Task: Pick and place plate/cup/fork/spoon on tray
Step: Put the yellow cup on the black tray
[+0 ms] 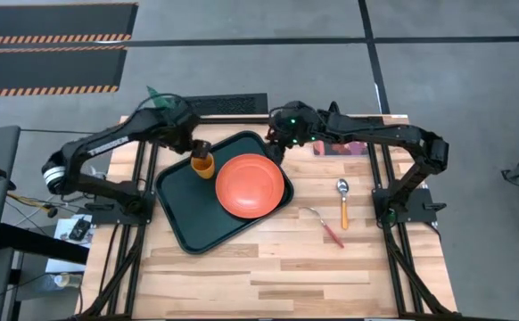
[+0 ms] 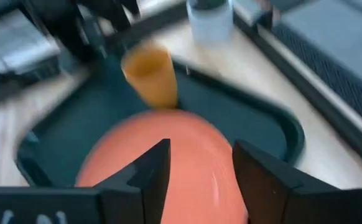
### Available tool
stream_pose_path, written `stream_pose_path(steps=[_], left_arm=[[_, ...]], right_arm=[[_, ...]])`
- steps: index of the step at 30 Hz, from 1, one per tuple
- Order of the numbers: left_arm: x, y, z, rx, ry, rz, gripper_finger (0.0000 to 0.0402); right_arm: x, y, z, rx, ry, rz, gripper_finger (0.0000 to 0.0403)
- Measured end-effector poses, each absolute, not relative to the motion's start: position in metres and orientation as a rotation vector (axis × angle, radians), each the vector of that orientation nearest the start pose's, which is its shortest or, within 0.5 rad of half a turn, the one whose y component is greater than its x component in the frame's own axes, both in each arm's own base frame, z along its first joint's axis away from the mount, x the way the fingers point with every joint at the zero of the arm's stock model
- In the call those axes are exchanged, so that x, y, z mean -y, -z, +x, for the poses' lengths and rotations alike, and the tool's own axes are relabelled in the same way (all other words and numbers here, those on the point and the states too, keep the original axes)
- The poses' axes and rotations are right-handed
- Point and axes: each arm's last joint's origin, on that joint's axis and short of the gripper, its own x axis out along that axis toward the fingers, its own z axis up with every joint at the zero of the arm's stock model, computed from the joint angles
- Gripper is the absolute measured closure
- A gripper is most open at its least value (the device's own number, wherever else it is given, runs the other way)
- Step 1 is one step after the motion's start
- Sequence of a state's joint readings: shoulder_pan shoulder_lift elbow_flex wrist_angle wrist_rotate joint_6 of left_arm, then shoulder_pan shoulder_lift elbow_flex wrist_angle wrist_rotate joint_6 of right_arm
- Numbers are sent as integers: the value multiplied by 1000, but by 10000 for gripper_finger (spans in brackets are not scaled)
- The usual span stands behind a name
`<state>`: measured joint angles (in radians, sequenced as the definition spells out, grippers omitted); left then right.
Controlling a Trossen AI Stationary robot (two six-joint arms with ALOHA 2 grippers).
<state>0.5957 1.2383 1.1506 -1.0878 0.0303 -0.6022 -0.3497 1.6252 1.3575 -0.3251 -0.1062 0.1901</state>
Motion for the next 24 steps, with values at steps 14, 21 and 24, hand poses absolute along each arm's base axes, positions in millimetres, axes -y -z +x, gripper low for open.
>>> stream_pose_path(steps=[14, 21, 24], left_arm=[[-78, -376, 122, -512, -852, -922, 196], [-64, -386, 101, -396, -871, -909, 196], [-61, -388, 96, -377, -867, -906, 196]], right_arm=[[137, -302, 460, -624, 258, 289, 197], [145, -290, 494, -664, 251, 270, 199], [143, -282, 505, -667, 243, 267, 200]])
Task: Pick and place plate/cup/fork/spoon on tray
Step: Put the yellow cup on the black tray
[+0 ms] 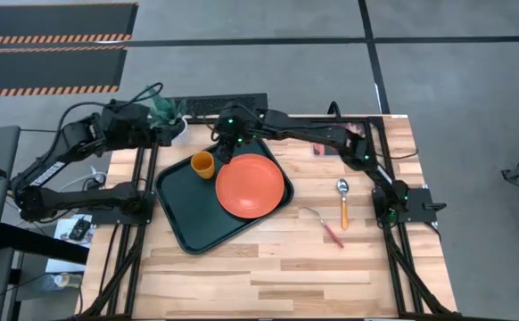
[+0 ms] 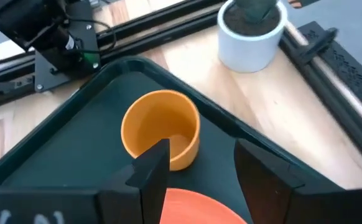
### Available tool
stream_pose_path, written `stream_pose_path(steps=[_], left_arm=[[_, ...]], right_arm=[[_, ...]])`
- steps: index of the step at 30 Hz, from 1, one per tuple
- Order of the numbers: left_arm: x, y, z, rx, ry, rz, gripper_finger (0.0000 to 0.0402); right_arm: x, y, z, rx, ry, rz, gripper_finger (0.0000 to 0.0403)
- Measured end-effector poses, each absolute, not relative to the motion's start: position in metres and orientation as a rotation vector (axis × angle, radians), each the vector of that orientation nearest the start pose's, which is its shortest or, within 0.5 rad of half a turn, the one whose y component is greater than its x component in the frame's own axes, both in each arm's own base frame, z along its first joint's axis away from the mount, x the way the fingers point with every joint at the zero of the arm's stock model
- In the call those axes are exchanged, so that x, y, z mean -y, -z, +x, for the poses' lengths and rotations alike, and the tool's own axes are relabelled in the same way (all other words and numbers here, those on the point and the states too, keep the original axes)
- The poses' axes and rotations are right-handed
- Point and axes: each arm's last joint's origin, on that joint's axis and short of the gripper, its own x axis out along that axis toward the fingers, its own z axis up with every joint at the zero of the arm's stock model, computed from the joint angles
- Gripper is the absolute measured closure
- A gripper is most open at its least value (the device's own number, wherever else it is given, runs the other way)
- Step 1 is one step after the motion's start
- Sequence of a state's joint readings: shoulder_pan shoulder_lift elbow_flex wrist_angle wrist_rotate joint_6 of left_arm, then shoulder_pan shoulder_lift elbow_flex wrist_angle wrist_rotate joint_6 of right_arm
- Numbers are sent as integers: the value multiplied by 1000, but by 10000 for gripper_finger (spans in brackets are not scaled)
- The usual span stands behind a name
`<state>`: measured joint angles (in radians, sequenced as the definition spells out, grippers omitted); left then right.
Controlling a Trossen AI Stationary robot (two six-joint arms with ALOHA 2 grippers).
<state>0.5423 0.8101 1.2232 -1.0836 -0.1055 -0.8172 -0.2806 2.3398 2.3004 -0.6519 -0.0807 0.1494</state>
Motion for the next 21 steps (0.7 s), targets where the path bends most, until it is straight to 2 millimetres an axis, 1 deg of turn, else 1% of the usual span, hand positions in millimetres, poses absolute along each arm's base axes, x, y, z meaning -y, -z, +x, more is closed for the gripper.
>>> stream_pose_path(steps=[4, 10, 15, 18, 21], left_arm=[[-60, -389, 94, -373, -853, -914, 196], [-60, -388, 94, -378, -846, -918, 196], [-59, -388, 94, -384, -840, -909, 196], [-59, -388, 94, -392, -825, -903, 196], [-59, -388, 95, -402, -810, -890, 196]], right_arm=[[139, -269, 517, -674, 231, 264, 200], [135, -238, 534, -677, 232, 294, 205], [135, -217, 539, -705, 258, 293, 207], [137, -211, 541, -703, 262, 293, 207], [140, -210, 541, -709, 268, 296, 211]])
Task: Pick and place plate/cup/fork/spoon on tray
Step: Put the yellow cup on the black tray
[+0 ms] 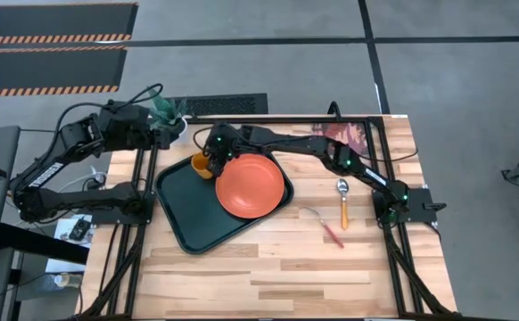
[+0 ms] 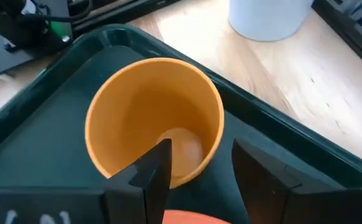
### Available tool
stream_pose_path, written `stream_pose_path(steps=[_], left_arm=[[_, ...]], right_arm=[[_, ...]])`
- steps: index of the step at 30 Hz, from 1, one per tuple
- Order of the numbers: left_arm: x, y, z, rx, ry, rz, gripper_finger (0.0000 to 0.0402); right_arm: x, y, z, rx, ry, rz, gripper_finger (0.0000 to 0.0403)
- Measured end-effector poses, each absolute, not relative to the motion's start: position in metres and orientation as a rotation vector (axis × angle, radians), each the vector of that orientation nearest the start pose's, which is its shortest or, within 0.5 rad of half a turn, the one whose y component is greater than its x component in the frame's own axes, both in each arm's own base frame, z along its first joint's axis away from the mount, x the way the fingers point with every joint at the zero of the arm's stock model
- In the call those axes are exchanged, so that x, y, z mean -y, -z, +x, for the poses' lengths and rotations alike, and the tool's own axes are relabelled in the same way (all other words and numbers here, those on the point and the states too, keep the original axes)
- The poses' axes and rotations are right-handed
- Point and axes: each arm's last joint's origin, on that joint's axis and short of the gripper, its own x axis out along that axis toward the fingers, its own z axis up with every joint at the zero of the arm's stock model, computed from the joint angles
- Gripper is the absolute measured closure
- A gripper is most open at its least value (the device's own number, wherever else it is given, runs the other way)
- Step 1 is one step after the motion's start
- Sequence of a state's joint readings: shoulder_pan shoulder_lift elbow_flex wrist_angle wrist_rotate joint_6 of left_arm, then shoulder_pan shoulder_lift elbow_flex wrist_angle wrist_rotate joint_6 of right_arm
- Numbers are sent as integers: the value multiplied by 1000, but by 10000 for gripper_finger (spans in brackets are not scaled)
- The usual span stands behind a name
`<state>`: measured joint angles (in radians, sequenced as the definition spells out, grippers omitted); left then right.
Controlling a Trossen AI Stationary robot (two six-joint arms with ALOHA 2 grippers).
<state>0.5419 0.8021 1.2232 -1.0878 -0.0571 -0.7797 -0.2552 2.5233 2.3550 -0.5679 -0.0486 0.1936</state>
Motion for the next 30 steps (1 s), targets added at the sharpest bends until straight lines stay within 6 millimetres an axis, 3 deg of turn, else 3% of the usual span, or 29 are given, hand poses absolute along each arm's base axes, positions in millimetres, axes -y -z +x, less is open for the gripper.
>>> stream_pose_path(steps=[4, 9, 14, 18, 23, 30], left_arm=[[-59, -388, 95, -405, -809, -882, 196], [-59, -388, 95, -409, -806, -872, 196], [-59, -388, 95, -409, -806, -872, 196], [-59, -388, 95, -414, -805, -865, 196], [-58, -387, 94, -439, -807, -852, 196], [-58, -386, 93, -458, -804, -830, 196]], right_arm=[[141, -208, 539, -727, 278, 312, 257], [141, -207, 538, -739, 279, 319, 381], [140, -211, 537, -735, 278, 347, 390], [144, -244, 528, -672, 273, 339, 395], [180, -301, 493, -589, 328, 341, 399], [245, -314, 442, -676, 468, 393, 400]])
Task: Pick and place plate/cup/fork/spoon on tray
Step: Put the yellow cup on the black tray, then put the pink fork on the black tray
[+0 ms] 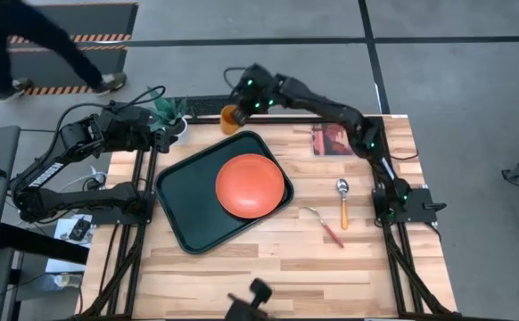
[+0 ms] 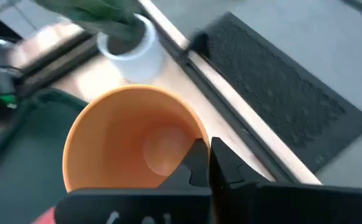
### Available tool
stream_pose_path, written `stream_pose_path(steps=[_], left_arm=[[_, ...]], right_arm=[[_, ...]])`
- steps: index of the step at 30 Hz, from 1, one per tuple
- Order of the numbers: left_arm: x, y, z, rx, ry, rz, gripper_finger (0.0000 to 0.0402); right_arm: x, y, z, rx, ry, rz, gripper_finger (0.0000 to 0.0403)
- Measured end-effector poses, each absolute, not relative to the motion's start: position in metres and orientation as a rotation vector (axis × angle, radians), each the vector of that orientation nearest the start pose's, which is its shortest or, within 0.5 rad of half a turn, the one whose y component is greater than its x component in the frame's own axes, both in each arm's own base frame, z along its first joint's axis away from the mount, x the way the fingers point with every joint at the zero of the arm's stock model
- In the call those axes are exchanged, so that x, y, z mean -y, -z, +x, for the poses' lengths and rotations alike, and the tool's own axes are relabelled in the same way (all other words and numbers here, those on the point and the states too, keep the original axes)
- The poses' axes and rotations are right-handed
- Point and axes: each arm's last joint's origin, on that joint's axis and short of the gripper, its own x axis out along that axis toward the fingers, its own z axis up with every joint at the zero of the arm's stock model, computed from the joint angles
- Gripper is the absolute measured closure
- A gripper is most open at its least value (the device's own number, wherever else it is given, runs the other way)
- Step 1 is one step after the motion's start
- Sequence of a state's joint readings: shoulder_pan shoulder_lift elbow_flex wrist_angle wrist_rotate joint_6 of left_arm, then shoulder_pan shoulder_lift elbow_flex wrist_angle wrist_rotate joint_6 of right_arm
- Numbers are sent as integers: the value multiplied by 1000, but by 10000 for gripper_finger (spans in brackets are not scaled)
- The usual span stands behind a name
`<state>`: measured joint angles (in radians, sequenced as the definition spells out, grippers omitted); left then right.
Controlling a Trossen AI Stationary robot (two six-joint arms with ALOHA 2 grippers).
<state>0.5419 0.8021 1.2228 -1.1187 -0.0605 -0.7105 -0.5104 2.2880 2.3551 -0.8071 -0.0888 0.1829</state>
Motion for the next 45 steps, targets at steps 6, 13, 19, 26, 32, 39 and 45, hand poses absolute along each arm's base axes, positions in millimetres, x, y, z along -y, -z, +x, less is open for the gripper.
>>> stream_pose_path(steps=[6, 13, 19, 26, 32, 39, 45], left_arm=[[-58, -386, 93, -455, -812, -826, 196], [-59, -386, 92, -451, -838, -803, 196], [-59, -386, 92, -447, -852, -794, 196], [-59, -386, 92, -445, -855, -796, 196], [-60, -386, 92, -444, -858, -795, 196], [-60, -386, 92, -446, -856, -790, 196], [-60, -386, 92, -448, -855, -788, 196]], right_arm=[[256, -279, 441, -770, 467, 426, 401], [243, -251, 450, -810, 460, 401, 401], [242, -237, 450, -830, 461, 401, 401], [242, -221, 448, -858, 462, 407, 399], [242, -221, 448, -855, 464, 407, 389], [243, -221, 447, -861, 491, 392, 342], [244, -221, 448, -848, 490, 386, 293]])
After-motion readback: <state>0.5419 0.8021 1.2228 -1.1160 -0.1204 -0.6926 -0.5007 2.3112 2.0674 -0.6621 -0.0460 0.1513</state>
